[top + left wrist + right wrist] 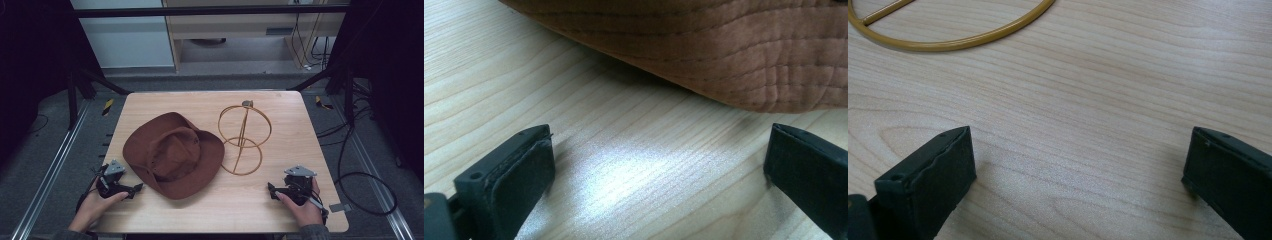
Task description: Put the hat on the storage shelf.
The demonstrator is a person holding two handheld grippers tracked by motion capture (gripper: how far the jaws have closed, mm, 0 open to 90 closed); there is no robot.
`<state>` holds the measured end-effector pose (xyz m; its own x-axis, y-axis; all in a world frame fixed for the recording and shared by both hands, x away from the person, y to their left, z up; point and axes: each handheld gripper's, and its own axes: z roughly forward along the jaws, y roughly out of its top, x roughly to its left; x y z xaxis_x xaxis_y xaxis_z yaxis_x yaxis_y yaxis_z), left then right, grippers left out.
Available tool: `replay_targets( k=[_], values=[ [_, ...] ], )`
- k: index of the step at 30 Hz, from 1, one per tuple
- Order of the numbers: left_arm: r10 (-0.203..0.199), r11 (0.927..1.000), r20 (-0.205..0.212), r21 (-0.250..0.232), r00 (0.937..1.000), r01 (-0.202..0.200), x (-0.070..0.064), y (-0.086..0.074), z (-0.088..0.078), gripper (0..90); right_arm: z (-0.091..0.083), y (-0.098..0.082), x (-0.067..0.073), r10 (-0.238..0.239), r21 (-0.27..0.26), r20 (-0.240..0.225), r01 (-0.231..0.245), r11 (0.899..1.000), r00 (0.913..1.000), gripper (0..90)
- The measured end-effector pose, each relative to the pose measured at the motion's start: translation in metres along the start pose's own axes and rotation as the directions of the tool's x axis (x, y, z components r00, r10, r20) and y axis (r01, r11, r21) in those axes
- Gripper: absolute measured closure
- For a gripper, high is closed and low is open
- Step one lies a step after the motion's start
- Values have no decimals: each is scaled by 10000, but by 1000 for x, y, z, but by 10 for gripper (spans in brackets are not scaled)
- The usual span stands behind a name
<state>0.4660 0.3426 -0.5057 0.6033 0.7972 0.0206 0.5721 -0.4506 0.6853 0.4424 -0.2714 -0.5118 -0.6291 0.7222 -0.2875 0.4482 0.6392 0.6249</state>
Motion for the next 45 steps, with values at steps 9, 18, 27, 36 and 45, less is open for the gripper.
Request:
replay_targets(
  k=[9,18,27,36,45],
  values=[
    [32,9999,55,128,10000,-32,-1,1,-1,0,0,0,0,16,-14,-21,-16,10000,10000,5],
    [337,9994,523,-14,9981,-337,-8,2,-14,44,0,0,0,26,4,-3,-26,10000,10000,5],
    [490,9976,674,-531,9965,-455,-15,3,-28,39,0,0,0,30,19,31,-30,10000,10000,5],
    [489,9860,885,-1630,9949,-340,-17,8,-50,37,0,0,0,29,21,35,-29,10000,10000,5],
    [1044,9860,495,-1355,9933,-969,-11,52,-61,42,0,0,0,14,5,7,-14,10000,10000,5]
  ],
)
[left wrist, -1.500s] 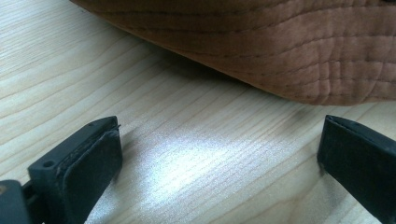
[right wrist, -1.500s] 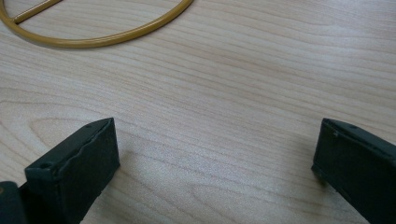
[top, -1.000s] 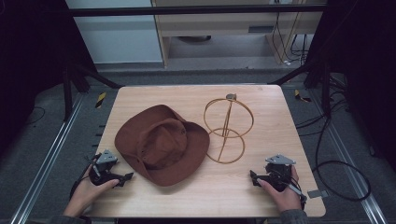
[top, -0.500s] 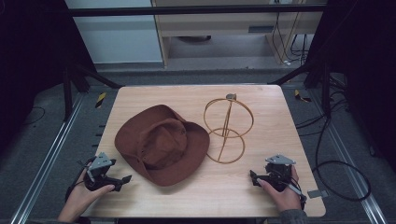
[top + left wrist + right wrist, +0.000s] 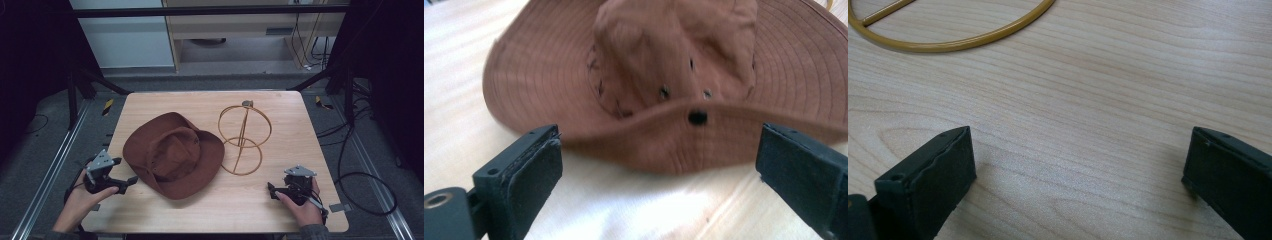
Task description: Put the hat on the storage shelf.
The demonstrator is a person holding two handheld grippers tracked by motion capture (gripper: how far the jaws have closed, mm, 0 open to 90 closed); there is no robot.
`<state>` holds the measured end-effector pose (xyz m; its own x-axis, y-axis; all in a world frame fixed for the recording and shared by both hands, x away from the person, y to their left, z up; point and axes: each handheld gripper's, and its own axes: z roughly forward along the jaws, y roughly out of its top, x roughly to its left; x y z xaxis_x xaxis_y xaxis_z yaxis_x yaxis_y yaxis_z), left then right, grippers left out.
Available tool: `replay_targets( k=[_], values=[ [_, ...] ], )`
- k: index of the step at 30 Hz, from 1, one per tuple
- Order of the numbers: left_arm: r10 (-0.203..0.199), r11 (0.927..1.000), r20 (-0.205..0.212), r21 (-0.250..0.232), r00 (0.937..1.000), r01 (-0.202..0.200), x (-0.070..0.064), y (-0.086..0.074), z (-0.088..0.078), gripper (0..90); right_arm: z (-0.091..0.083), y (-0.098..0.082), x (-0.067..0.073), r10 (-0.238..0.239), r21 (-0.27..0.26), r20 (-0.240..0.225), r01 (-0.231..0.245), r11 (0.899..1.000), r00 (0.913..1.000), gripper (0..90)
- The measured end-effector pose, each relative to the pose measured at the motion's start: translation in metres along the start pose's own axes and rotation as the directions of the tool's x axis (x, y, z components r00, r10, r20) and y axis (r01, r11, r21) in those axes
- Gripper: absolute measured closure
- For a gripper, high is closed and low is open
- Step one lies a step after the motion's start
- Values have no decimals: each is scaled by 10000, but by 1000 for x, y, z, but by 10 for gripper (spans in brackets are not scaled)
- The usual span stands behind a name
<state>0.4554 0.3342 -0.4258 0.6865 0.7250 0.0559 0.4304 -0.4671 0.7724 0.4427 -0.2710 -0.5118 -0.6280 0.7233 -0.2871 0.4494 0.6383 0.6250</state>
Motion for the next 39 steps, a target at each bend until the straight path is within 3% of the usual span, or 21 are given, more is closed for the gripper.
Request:
replay_targets(
  k=[2,3,4,6,11,14,16,21,22,23,25,31,34,37,39],
  values=[
    [549,9968,-59,579,9985,-545,3,24,8,42,0,0,0,12,15,28,-12,10000,10000,5],
    [549,9968,-59,579,9985,-545,3,24,8,42,0,0,0,12,15,28,-12,10000,10000,5],
    [588,9955,104,732,9982,-594,4,39,16,44,0,0,0,9,15,32,-10,10000,10000,5],
    [432,9958,285,792,9987,-454,2,52,23,57,0,0,0,19,14,29,-19,10000,10000,5],
    [966,9879,127,1203,9952,-974,-7,81,39,68,0,0,0,-3,1,15,3,10000,10000,5],
    [976,9874,136,1242,9951,-985,-10,97,45,60,0,0,0,14,18,34,-14,10000,10000,5],
    [1161,9825,140,1452,9931,-1169,-10,105,49,60,0,0,0,8,16,-5,-8,10000,10000,5],
    [943,9804,359,1700,9949,-990,-10,119,59,53,0,0,0,3,-1,9,-3,10000,10000,5],
    [1084,9731,534,1983,9927,-1170,-10,124,64,50,0,0,0,16,11,22,-16,10000,10000,5],
    [1084,9731,534,1983,9927,-1170,-10,124,64,53,0,0,0,19,17,32,-19,10000,10000,5],
    [1357,9627,698,2266,9883,-1482,-10,130,67,50,0,0,0,0,8,24,0,10000,10000,5],
    [1439,9579,718,2403,9870,-1571,-11,142,75,46,0,0,0,12,20,27,-12,10000,10000,5],
    [1663,9442,708,2760,9835,-1795,-10,145,83,46,0,0,0,12,21,28,-12,10000,10000,5],
    [1416,9492,655,2742,9878,-1542,-8,145,88,48,0,0,0,14,15,33,-14,10000,10000,5],
    [1401,9463,590,2857,9884,-1512,-6,146,92,51,0,0,0,11,15,31,-11,10000,10000,5]
  ],
)
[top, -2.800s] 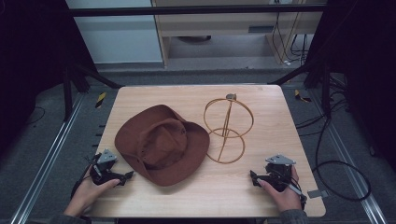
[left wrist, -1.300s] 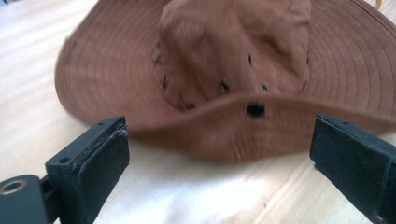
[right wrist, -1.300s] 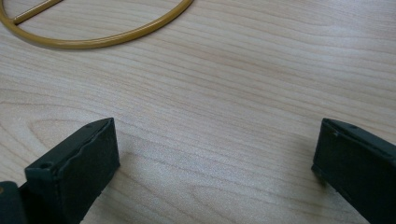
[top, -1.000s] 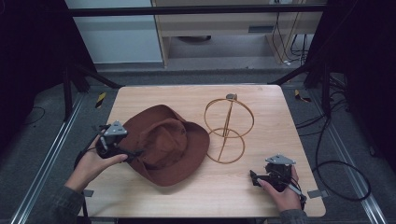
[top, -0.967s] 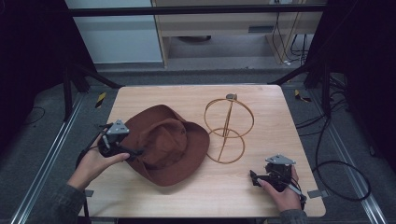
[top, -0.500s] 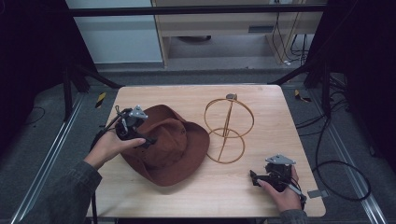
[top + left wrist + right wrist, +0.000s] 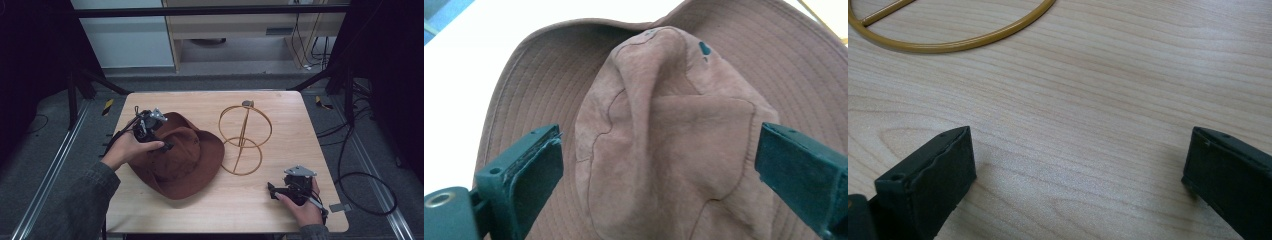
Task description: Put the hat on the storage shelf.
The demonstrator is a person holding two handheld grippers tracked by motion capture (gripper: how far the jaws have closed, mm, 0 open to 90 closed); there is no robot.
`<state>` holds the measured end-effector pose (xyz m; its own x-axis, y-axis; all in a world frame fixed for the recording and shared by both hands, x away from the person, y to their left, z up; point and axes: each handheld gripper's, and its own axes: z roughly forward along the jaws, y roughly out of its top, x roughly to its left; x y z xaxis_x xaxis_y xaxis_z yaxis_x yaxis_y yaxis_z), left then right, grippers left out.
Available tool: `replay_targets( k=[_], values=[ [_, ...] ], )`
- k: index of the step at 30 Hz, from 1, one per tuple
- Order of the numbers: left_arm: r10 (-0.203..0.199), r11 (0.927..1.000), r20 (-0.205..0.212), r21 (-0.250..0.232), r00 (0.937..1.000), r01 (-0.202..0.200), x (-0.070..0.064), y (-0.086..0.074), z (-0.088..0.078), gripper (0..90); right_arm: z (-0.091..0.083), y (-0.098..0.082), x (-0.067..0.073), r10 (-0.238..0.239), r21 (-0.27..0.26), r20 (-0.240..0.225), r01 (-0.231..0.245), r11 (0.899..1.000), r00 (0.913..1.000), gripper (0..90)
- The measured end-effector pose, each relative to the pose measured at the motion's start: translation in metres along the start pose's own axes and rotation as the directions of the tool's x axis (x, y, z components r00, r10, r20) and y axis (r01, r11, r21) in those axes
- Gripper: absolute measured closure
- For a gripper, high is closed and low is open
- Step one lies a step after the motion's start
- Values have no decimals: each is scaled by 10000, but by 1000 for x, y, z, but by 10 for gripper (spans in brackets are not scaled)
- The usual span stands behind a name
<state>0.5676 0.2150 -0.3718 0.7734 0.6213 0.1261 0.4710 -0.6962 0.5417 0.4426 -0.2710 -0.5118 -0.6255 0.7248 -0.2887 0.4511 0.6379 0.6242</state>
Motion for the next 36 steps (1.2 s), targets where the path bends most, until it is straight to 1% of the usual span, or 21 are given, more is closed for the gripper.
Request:
replay_targets(
  k=[2,4,5,6,8,13,14,15,16,18,20,23,24,28,29,30,31,32,33,35,36],
  values=[
    [9,10000,16,78,10000,-10,1,0,2,53,0,0,0,5,-5,-10,-5,10000,10000,5],
    [15,9998,9,206,10000,-16,1,1,5,81,0,0,0,-4,15,-2,4,10000,10000,5],
    [158,9990,2,426,9999,-158,2,2,8,97,0,0,0,-11,-5,-7,11,10000,10000,5],
    [173,9987,-3,479,9998,-173,2,2,10,102,0,0,0,-1,1,-1,1,10000,10000,5],
    [112,9986,3,511,9999,-112,2,1,13,114,0,0,0,-8,-14,-10,8,10000,10000,5],
    [85,9968,103,796,9999,-93,5,-1,22,242,0,0,0,-12,-24,-41,11,10000,10000,5],
    [85,9968,103,796,9999,-93,5,-1,22,250,0,0,0,-12,-24,-41,11,10000,10000,5],
    [-38,9967,130,813,9999,28,5,-1,25,271,0,0,0,5,-3,-2,-5,10000,10000,5],
    [5,9959,173,902,9999,-21,6,-2,27,271,0,0,0,5,-3,-2,-5,10000,10000,5],
    [-97,9953,305,968,9995,68,7,-4,32,333,0,0,0,-9,-10,-10,9,10000,10000,5],
    [10,9943,346,1062,9994,-47,7,-4,34,375,0,0,0,-12,-23,-44,12,10000,10000,5],
    [49,9949,435,1000,9990,-93,6,-3,35,448,0,0,0,-16,-22,-35,16,10000,10000,5],
    [74,9948,408,1013,9991,-115,5,-2,35,448,0,0,0,-16,-22,-35,16,10000,10000,5],
    [171,9939,636,1073,9978,-239,4,-1,37,630,0,0,0,-13,-32,-51,13,10000,10000,6],
    [209,9935,681,1102,9975,-284,3,-1,37,630,0,0,0,-16,-25,-38,16,10000,10000,6],
    [246,9929,681,1149,9974,-323,3,-1,37,670,0,0,0,-12,-36,-59,12,10000,10000,6],
    [308,9919,615,1214,9976,-381,3,-1,37,747,0,0,0,-12,-34,-46,11,10000,10000,6],
    [308,9919,615,1214,9976,-381,3,-1,37,781,0,0,0,-12,-34,-46,11,10000,10000,6],
    [296,9919,590,1217,9978,-366,2,-1,37,781,0,0,0,-14,-35,-47,13,10000,10000,6],
    [297,9919,622,1214,9976,-371,3,-1,35,865,0,0,0,-13,-33,-46,13,10000,10000,6],
    [232,9927,657,1163,9976,-307,4,0,34,878,0,0,0,-8,-32,-45,7,10000,10000,6]
  ],
)
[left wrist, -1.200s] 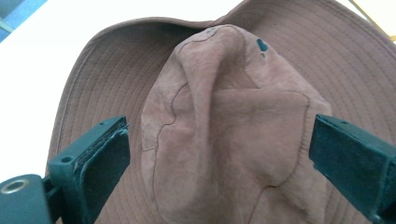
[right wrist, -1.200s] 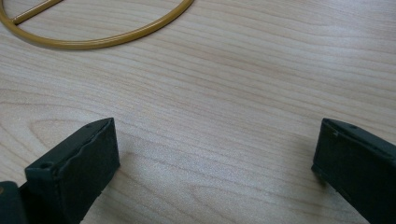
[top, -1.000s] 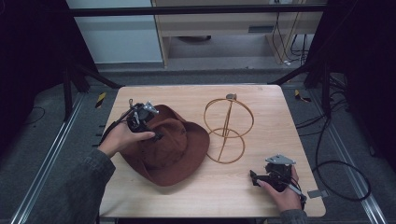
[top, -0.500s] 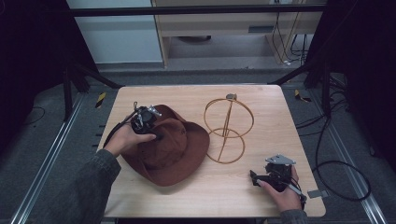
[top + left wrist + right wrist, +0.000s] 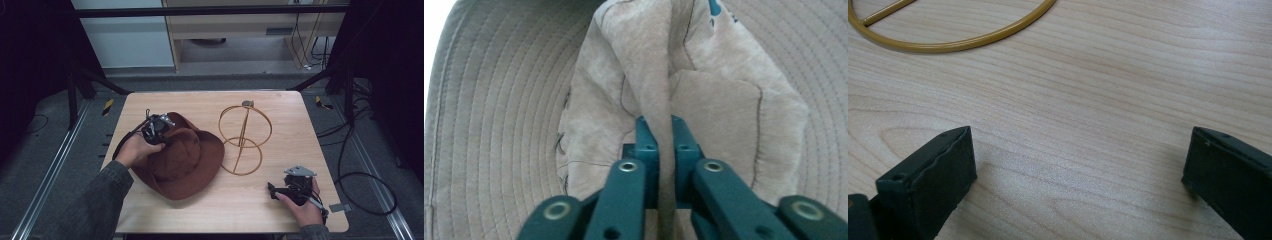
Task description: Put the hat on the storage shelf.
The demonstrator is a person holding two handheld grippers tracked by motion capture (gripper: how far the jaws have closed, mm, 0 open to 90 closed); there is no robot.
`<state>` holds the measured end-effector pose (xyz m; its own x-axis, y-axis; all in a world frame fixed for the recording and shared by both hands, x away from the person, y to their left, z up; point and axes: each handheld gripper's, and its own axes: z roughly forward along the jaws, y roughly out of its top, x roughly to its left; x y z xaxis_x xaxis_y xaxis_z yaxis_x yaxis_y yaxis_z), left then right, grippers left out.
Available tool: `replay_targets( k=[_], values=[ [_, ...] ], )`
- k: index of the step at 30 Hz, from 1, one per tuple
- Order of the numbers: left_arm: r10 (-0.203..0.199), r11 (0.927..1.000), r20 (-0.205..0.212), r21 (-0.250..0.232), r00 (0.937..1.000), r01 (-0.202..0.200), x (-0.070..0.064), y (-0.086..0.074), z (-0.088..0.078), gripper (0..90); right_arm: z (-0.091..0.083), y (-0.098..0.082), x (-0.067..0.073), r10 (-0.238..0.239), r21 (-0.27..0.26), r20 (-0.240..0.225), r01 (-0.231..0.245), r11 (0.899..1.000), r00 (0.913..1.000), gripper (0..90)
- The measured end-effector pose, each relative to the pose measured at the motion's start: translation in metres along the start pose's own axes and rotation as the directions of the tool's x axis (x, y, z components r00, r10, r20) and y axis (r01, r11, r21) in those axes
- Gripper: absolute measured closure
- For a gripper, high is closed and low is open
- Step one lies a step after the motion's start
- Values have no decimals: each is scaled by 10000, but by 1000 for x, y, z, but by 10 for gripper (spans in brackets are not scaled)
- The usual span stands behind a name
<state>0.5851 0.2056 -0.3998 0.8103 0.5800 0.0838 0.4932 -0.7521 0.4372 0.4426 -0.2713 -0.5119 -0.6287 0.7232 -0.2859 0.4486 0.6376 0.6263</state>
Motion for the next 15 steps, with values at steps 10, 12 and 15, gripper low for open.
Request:
replay_targets(
  k=[10,12,15],
  values=[
    [-247,9978,-41,-622,9997,244,-3,-6,-14,887,0,0,0,-7,-10,-9,7,10000,10000,8],
    [-121,9978,-121,-647,9999,113,-4,-6,-19,887,0,0,0,5,2,-1,-5,10000,10000,7],
    [-58,9968,-88,-803,9999,51,-6,-5,-26,887,0,0,0,8,3,1,-8,10000,10000,7]
  ],
)
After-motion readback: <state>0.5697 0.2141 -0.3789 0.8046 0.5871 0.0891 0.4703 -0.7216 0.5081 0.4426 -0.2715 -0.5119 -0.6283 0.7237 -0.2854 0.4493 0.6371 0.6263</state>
